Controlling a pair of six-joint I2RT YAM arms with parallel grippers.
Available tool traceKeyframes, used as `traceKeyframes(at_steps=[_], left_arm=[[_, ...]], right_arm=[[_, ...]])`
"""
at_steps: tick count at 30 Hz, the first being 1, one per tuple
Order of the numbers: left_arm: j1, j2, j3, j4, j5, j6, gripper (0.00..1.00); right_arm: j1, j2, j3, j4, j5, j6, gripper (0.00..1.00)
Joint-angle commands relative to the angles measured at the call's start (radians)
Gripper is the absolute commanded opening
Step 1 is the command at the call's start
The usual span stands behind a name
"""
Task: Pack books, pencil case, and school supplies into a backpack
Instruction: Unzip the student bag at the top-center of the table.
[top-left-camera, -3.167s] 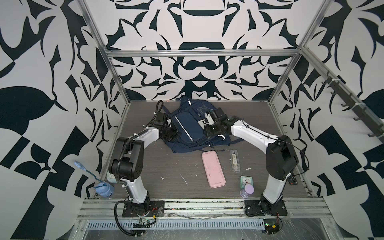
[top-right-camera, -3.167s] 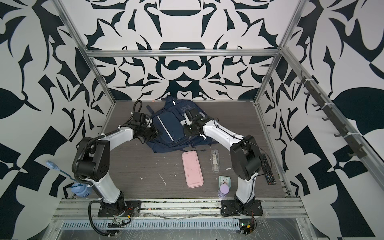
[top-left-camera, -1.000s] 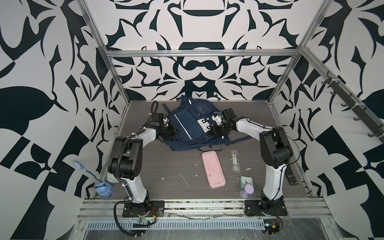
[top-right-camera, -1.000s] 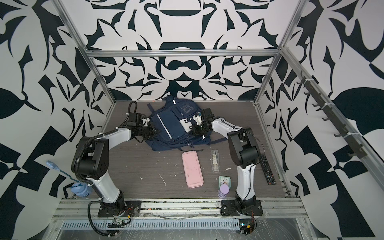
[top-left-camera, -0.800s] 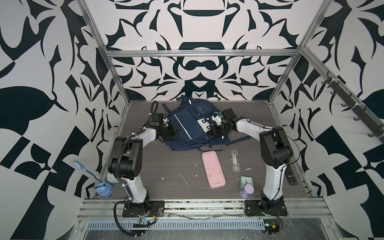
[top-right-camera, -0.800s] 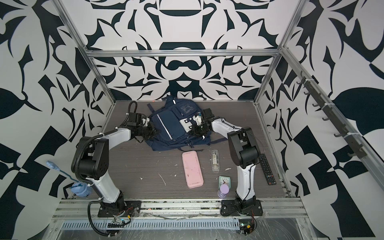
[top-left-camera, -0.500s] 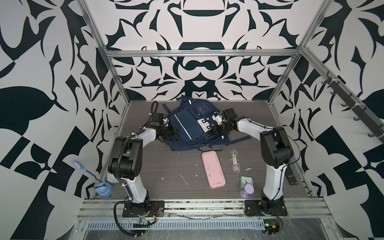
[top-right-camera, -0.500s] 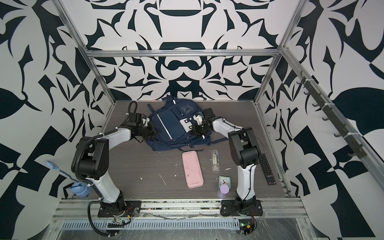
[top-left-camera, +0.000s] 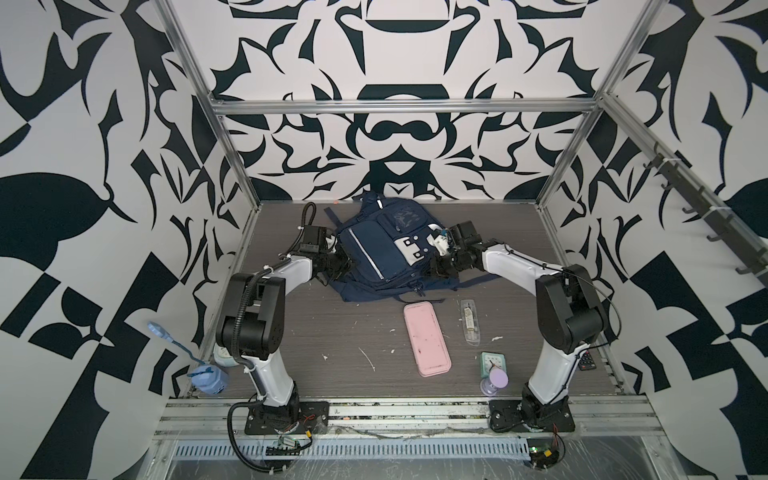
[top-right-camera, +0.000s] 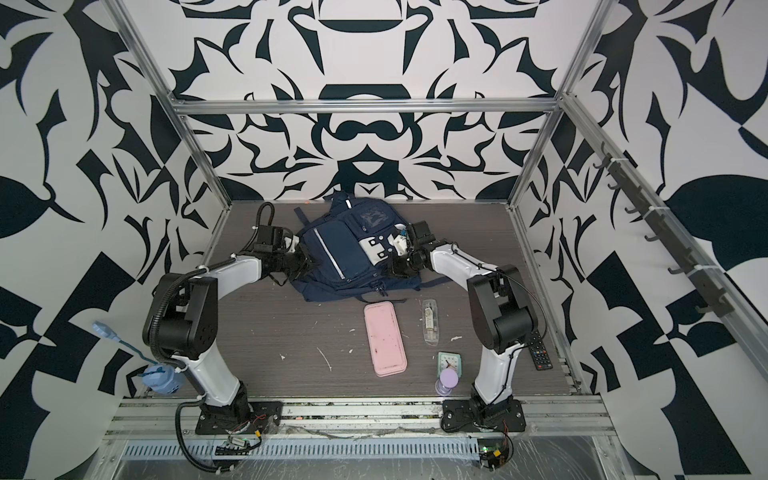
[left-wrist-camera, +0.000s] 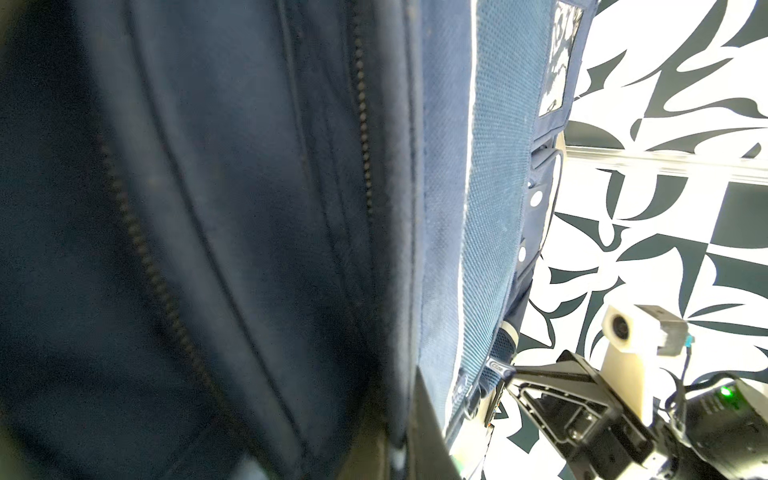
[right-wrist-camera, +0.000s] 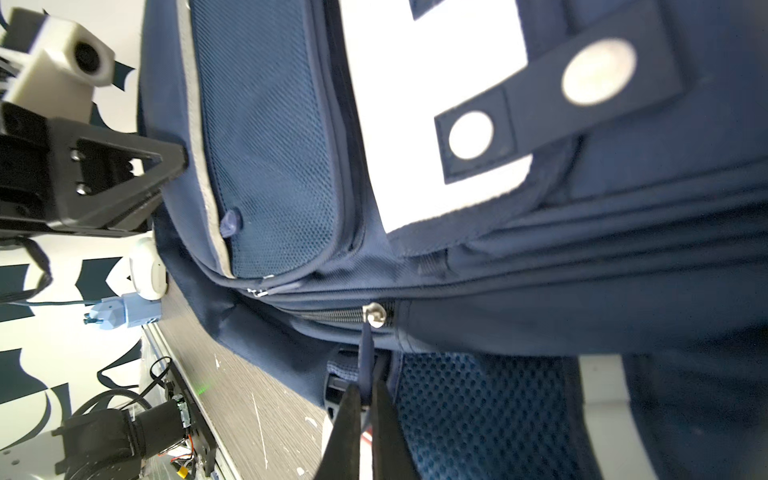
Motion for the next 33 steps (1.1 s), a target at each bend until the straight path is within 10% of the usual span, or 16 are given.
traceKeyframes(at_steps=[1, 15, 33], left_arm=[[0.010, 0.018, 0.007, 0.047, -0.003, -0.020, 0.00], [-0.017, 0.027, 0.010, 0.062, 0.010, -0.040, 0.00], [-0.063, -0.102, 0.072, 0.122, 0.081, -0.141, 0.00]], right_arm=[[0.023, -0.025, -0.005, -0.024, 0.019, -0.020, 0.08], [0.200, -0.055, 0.109, -0.123, 0.258, -0.068, 0.00], [0.340, -0.077, 0.256, -0.197, 0.278, -0.049, 0.00]])
